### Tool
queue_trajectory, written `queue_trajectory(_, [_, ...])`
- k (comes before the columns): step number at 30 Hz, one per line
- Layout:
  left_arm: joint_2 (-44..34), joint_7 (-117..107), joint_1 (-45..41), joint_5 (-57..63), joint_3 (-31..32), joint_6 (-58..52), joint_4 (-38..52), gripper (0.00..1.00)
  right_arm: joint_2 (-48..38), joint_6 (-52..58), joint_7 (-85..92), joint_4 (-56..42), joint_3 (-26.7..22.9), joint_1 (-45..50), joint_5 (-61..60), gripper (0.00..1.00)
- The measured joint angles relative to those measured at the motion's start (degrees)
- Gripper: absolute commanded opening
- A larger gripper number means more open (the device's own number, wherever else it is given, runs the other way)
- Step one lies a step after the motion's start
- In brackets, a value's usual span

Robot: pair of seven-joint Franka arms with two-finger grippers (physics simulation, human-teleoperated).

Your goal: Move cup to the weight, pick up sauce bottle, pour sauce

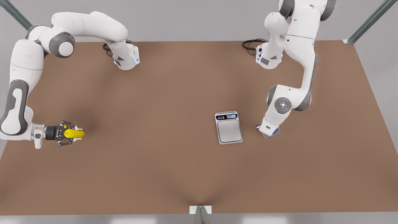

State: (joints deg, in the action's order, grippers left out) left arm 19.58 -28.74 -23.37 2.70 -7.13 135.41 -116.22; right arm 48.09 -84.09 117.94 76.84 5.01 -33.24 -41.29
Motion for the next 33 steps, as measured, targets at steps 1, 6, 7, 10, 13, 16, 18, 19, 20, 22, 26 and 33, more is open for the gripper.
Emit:
queue_trajectory(1, [0.1, -1.2, -0.7, -0.1, 0.4, -0.1, 0.2, 0.21, -0.9, -0.4, -2.5, -0.3, -0.1, 2.1, 0.1, 0.57])
queue_trajectory(6, [2.5, -8.9, -5.8, -0.8, 0.4, -1.0, 3.5, 0.21, -5.5, -9.7, -14.4, -1.4, -0.4, 11.8, 2.0, 0.57])
queue_trajectory(7, [2.5, -10.0, -6.6, -1.0, 0.4, -1.1, 4.1, 0.21, -6.0, -11.5, -16.3, -1.4, -0.4, 13.8, 2.3, 0.57])
queue_trajectory(10, [2.9, -15.0, -7.8, -1.3, 2.1, -3.3, 6.6, 0.21, -6.3, -13.8, -19.7, -1.4, -0.4, 16.8, 2.4, 0.57])
queue_trajectory(13, [4.1, -20.4, -8.4, -1.8, 4.6, -5.5, 10.0, 0.21, -6.5, -17.3, -22.4, -1.4, -0.4, 20.0, 2.9, 0.57])
queue_trajectory(16, [7.7, -24.4, -10.7, -2.3, 4.6, -5.6, 13.3, 0.21, -6.9, -21.9, -26.8, -1.3, -0.4, 23.8, 5.3, 0.57])
queue_trajectory(18, [10.9, -27.3, -12.0, -2.6, 4.6, -5.6, 17.0, 0.21, -7.2, -27.1, -30.5, -1.2, -0.4, 27.4, 9.7, 0.57])
queue_trajectory(19, [11.3, -27.3, -12.1, -2.7, 4.6, -5.6, 17.4, 0.21, -7.5, -28.1, -32.8, -1.3, -0.4, 28.8, 11.1, 0.57])
queue_trajectory(20, [11.3, -27.3, -12.1, -2.7, 4.6, -5.6, 17.4, 0.21, -7.6, -28.8, -34.4, -1.3, -0.5, 29.9, 12.2, 0.57])
queue_trajectory(22, [11.3, -26.7, -12.1, -2.9, 4.6, -5.7, 17.8, 0.3, -8.4, -30.4, -38.6, -1.2, -0.4, 32.7, 16.3, 0.57])
queue_trajectory(26, [11.3, -26.5, -12.0, -4.6, 4.6, -6.7, 18.5, 0.48, -8.9, -30.5, -41.2, -1.3, -0.3, 36.2, 24.4, 0.57])
queue_trajectory(33, [10.6, -26.1, -11.9, -6.1, 4.4, -10.0, 20.4, 0.57, -9.5, -31.4, -47.7, -1.5, -0.3, 47.7, 38.5, 0.57])
